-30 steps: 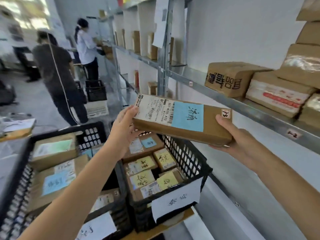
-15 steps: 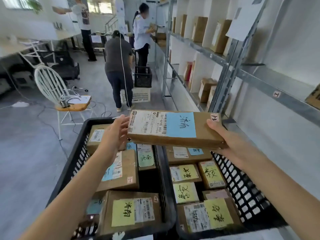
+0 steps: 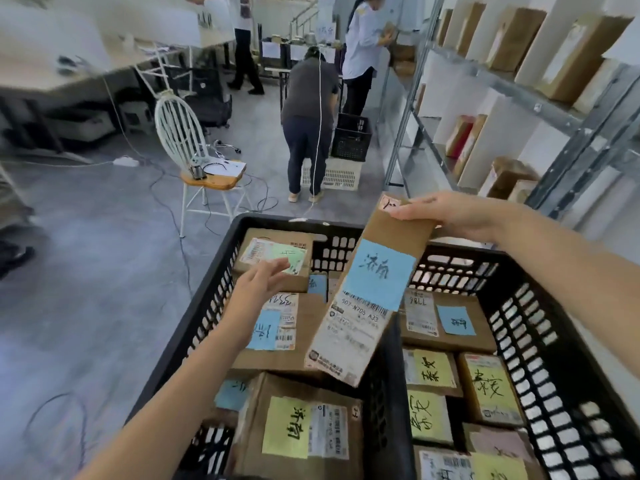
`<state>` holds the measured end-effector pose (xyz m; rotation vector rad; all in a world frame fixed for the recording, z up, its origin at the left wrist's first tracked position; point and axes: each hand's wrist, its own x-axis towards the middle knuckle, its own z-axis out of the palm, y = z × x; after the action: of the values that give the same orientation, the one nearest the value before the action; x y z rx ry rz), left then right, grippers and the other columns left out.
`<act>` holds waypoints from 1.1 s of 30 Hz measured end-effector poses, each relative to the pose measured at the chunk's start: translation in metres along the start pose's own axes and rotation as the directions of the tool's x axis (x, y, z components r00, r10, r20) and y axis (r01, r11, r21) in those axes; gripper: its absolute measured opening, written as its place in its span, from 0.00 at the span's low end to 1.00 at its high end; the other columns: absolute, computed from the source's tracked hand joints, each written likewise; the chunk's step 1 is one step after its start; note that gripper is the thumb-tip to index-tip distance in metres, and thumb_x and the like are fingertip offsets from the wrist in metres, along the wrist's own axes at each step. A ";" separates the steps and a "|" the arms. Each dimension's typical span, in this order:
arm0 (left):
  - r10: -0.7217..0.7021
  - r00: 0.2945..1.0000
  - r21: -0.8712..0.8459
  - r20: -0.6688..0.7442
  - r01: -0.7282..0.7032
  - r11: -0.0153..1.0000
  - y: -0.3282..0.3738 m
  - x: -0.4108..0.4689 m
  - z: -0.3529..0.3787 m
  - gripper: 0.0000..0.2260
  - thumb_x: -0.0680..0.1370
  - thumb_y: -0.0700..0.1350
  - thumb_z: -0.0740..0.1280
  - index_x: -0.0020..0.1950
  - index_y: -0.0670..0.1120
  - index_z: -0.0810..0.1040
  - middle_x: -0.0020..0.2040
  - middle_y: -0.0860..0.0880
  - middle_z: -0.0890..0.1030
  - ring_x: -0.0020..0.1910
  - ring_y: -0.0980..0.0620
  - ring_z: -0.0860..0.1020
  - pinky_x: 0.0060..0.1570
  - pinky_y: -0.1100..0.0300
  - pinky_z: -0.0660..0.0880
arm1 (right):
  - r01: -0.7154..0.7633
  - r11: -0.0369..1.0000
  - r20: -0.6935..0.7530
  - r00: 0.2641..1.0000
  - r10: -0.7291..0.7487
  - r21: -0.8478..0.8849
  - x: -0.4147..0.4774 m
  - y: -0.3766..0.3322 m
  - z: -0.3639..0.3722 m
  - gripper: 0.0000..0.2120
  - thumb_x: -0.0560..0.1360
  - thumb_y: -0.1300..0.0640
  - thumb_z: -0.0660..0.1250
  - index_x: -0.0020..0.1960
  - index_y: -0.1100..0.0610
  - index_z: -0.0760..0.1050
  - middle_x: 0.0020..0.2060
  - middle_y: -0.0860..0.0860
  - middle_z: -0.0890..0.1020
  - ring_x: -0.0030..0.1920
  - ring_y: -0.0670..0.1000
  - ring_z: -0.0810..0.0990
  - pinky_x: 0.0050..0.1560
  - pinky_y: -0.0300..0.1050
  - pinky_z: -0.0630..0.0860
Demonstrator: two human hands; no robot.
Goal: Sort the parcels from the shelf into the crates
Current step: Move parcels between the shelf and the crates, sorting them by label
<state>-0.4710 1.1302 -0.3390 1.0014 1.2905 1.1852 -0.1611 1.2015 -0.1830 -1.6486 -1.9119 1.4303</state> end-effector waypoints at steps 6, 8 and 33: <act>-0.012 0.999 -0.035 0.040 0.013 0.999 -0.010 0.003 0.027 0.12 0.83 0.48 0.60 0.58 0.48 0.82 0.54 0.50 0.86 0.56 0.51 0.83 0.58 0.57 0.78 | -0.003 0.965 0.226 0.972 0.064 -0.264 0.079 -0.029 0.011 0.25 0.63 0.33 0.77 0.58 0.40 0.82 0.54 0.44 0.85 0.55 0.47 0.83 0.52 0.43 0.81; -0.002 1.000 0.013 0.016 0.002 1.000 -0.015 0.004 0.038 0.11 0.82 0.49 0.63 0.57 0.48 0.82 0.53 0.49 0.86 0.55 0.51 0.83 0.56 0.58 0.79 | -0.028 0.964 0.208 0.974 0.086 -0.263 0.102 -0.021 0.019 0.29 0.62 0.36 0.79 0.61 0.40 0.80 0.56 0.47 0.84 0.56 0.51 0.83 0.51 0.50 0.83; -0.078 0.773 0.774 0.630 -0.616 0.148 -0.071 0.002 0.095 0.51 0.67 0.51 0.79 0.81 0.47 0.51 0.80 0.47 0.52 0.78 0.46 0.51 0.74 0.48 0.61 | -0.052 0.777 -0.135 0.990 -0.043 -0.627 0.152 0.065 0.105 0.14 0.79 0.65 0.61 0.64 0.60 0.73 0.61 0.55 0.69 0.55 0.57 0.76 0.55 0.52 0.78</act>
<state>-0.3710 1.1304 -0.4031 2.4731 1.3180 -0.0072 -0.2458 1.2707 -0.3446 -1.9434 -2.4624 0.6467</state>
